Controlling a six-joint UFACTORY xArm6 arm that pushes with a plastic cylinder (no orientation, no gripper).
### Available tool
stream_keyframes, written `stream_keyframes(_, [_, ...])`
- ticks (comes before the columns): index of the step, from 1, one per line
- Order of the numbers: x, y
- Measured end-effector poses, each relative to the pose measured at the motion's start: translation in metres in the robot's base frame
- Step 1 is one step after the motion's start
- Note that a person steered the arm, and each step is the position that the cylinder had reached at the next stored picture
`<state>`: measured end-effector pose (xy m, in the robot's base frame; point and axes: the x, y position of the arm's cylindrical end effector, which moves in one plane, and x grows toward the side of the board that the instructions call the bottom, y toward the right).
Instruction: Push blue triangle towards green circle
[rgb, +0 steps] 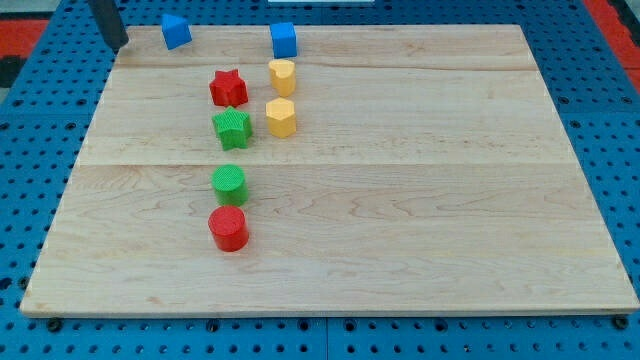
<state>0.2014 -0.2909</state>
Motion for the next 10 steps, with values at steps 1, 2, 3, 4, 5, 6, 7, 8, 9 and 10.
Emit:
stream_keyframes(1, [-0.01,0.003])
stream_keyframes(2, [-0.01,0.017])
stream_keyframes(3, [0.0,0.068])
stream_keyframes(4, [-0.006,0.1])
stream_keyframes(5, [-0.009,0.093])
stream_keyframes(6, [-0.01,0.098])
stream_keyframes(7, [-0.01,0.106])
stream_keyframes(8, [-0.009,0.141])
stream_keyframes(9, [-0.009,0.198])
stream_keyframes(10, [-0.008,0.228])
